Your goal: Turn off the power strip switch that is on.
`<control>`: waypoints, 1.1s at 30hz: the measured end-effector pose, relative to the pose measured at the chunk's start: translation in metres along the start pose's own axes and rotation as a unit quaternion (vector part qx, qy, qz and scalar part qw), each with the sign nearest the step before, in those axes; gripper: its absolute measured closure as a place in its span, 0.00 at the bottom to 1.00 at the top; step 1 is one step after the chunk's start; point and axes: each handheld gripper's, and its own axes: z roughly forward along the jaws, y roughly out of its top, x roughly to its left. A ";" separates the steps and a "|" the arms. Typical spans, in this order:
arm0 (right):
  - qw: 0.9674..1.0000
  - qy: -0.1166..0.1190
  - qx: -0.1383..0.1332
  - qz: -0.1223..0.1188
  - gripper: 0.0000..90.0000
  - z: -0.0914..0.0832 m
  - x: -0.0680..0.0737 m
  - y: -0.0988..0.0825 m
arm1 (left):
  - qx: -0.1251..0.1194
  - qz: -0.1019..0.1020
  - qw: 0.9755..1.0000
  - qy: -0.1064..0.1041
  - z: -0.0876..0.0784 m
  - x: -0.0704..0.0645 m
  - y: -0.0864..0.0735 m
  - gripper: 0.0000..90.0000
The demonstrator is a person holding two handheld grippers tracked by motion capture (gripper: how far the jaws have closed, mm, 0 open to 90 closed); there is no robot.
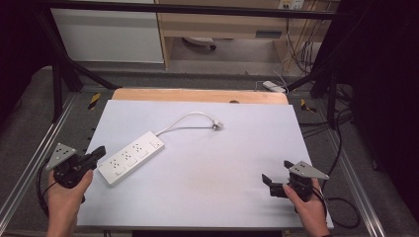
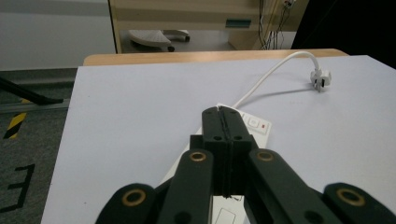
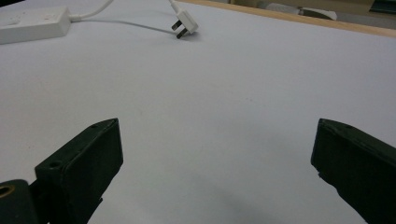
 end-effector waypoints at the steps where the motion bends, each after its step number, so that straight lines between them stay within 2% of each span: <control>1: 1.000 0.000 0.000 0.000 0.03 0.000 0.000 0.000 | 0.003 0.001 1.000 -0.001 0.000 0.000 -0.001 1.00; 14: 1.000 0.003 0.001 -0.004 0.03 0.001 0.001 0.000 | 0.033 0.004 0.999 -0.007 0.006 0.000 -0.009 1.00; 33: 1.000 0.004 0.002 -0.002 0.03 0.002 0.001 0.000 | 0.082 0.017 0.996 -0.019 0.016 -0.003 -0.022 1.00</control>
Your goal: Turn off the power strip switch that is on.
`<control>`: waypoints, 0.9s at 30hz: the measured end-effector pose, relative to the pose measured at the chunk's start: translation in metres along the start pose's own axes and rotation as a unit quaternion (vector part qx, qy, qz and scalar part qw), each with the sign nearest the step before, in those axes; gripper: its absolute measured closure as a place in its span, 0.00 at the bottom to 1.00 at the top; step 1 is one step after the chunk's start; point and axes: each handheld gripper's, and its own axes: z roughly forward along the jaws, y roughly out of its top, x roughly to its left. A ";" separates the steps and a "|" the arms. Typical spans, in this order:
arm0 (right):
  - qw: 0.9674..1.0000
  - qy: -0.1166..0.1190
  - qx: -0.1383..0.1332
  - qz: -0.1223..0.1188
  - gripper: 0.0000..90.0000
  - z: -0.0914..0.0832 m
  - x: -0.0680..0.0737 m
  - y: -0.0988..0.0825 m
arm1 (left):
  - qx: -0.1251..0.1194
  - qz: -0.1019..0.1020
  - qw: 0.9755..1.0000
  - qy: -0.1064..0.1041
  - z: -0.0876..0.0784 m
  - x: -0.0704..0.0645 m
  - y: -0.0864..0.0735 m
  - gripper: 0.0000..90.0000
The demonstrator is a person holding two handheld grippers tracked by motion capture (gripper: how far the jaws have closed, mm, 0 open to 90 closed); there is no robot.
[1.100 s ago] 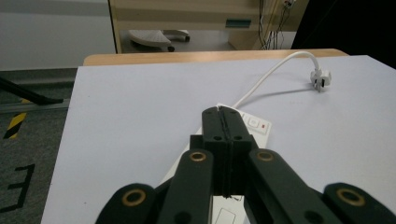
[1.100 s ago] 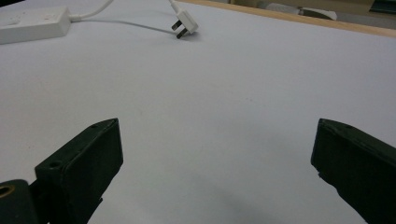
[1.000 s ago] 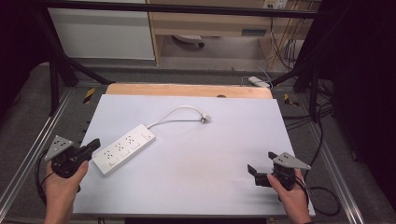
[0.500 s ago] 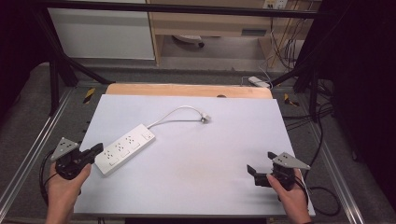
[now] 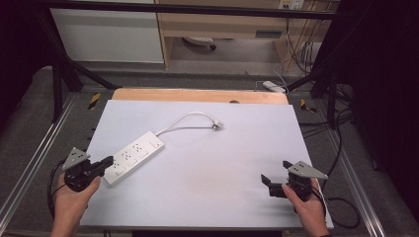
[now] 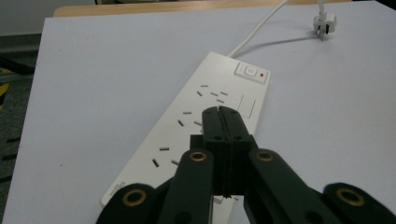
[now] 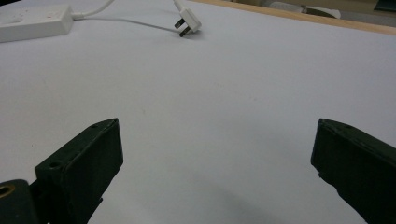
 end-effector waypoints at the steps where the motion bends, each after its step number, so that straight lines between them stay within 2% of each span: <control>1: 1.000 0.000 0.000 0.000 0.03 0.000 0.000 0.000 | 0.002 0.001 1.000 0.001 0.001 0.000 -0.001 1.00; 27: 1.000 0.002 0.002 -0.001 0.03 0.000 0.001 0.000 | 0.055 0.004 0.998 -0.001 0.014 0.001 -0.014 1.00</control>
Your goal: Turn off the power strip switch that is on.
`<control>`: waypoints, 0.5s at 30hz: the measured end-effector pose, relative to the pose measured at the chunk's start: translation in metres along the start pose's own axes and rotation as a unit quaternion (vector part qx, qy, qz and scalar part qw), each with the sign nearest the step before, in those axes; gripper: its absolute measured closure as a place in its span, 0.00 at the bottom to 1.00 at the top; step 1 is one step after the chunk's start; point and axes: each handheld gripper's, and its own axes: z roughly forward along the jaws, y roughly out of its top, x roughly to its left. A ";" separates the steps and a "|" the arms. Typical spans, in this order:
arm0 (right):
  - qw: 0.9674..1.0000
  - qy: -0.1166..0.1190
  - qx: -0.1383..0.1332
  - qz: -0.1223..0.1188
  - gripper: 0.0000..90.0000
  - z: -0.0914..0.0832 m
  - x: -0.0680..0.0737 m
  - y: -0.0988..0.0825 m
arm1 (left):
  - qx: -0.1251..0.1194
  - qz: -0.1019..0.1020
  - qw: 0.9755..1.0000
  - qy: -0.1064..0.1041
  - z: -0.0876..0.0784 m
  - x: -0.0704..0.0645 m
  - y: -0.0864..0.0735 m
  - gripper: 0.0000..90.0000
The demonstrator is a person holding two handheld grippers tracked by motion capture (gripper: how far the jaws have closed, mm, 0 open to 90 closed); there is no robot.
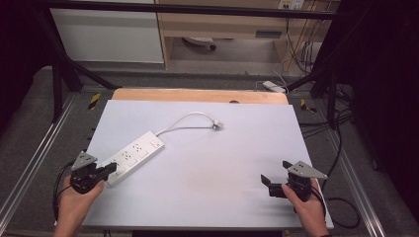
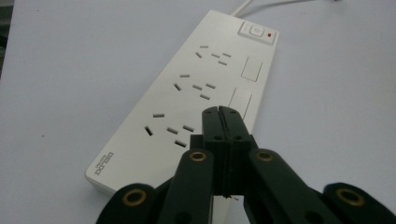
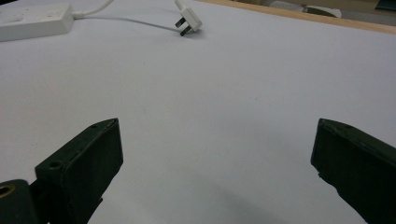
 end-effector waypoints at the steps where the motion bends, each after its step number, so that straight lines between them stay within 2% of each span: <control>1: 1.000 0.000 0.001 -0.002 0.03 0.000 0.000 0.000 | 0.004 0.000 1.000 -0.001 0.001 0.000 0.000 1.00; 15: 1.000 0.000 0.003 -0.001 0.03 0.000 0.000 0.000 | 0.023 0.003 1.000 -0.007 0.007 0.000 -0.004 1.00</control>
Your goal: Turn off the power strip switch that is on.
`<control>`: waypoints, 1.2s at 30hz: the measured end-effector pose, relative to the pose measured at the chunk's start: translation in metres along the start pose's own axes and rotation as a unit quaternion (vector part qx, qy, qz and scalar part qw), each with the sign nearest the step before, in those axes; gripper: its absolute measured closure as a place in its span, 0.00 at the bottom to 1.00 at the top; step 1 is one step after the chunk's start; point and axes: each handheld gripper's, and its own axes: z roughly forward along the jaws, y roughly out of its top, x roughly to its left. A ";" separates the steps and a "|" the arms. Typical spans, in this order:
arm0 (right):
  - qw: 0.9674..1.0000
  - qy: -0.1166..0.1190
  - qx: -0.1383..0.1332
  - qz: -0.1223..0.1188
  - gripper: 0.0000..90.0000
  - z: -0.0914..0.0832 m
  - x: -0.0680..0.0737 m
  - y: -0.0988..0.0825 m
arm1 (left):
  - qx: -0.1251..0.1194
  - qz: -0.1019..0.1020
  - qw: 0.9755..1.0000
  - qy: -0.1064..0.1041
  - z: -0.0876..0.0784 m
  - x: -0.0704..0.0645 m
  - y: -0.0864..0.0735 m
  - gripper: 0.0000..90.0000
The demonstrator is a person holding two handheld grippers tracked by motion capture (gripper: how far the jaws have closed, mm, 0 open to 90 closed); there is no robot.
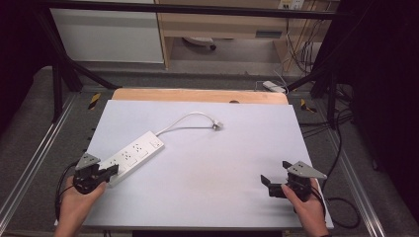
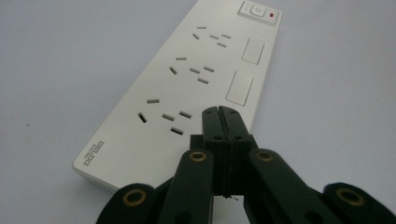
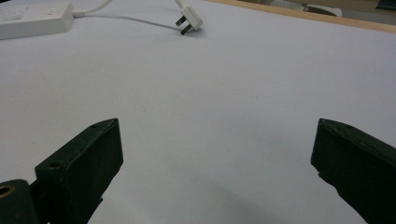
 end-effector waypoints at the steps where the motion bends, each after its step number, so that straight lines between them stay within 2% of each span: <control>1: 1.000 0.000 0.000 0.000 0.03 0.000 0.000 0.000 | 0.001 0.000 1.000 0.000 0.000 0.000 0.000 1.00; 21: 1.000 0.000 0.000 0.000 0.03 0.000 0.000 0.000 | 0.010 0.003 1.000 -0.003 0.003 0.000 -0.001 1.00; 36: 1.000 0.001 0.000 0.001 0.03 0.000 0.000 0.000 | 0.012 -0.004 1.000 -0.003 0.002 0.001 -0.002 1.00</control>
